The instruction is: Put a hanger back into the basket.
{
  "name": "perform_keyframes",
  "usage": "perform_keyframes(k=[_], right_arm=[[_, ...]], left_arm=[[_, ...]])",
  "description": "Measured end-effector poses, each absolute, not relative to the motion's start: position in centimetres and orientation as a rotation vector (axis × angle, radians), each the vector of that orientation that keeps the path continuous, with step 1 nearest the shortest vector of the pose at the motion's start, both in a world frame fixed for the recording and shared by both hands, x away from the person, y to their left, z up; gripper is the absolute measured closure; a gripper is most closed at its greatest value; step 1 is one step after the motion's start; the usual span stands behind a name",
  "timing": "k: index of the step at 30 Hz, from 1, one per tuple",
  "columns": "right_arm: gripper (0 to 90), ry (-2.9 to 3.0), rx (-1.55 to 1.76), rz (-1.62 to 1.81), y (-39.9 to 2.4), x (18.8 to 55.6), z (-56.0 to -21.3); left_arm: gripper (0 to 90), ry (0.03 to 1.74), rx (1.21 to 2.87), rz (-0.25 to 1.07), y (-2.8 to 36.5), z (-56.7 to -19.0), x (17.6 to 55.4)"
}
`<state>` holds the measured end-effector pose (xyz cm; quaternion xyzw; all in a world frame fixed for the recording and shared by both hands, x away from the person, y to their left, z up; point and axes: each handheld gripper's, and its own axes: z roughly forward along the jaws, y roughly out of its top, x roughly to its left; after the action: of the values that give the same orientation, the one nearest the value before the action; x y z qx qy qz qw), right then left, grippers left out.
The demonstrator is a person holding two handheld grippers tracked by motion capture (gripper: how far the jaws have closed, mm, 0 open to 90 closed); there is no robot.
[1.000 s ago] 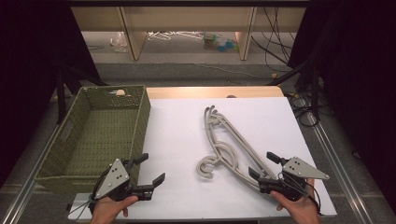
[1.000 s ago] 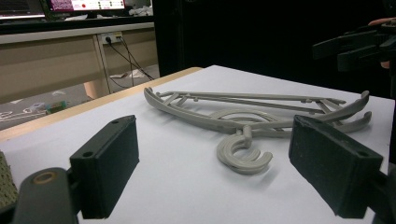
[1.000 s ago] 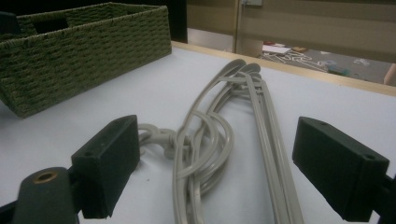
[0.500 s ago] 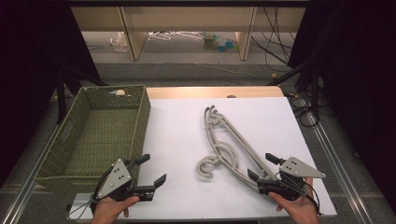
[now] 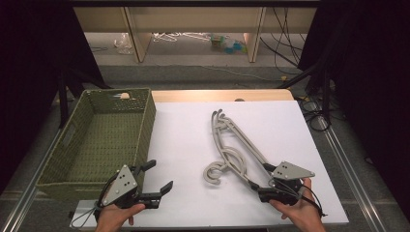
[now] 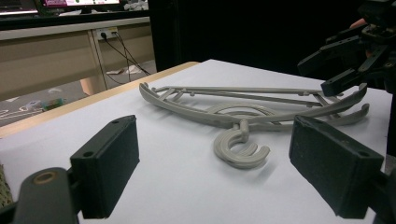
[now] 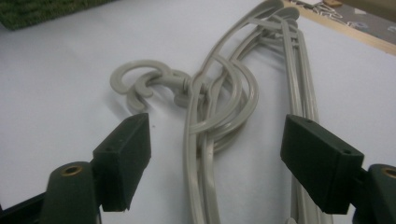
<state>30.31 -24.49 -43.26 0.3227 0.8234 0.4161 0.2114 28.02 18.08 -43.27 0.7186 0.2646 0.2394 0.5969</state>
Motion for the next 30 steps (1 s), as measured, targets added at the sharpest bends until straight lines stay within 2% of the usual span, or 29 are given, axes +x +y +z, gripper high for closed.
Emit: perform_keyframes(k=[11, 30], right_arm=[[44.4, 2.498, 0.796, 0.876, -22.4, 31.7, -44.5], [61.0, 2.595, 0.810, 0.619, -19.5, 34.1, -45.8]], left_arm=[[15.8, 0.621, 1.673, 0.553, 18.0, -43.4, 28.0], [15.9, 0.598, 1.696, 0.563, 17.8, -43.4, 28.1]])
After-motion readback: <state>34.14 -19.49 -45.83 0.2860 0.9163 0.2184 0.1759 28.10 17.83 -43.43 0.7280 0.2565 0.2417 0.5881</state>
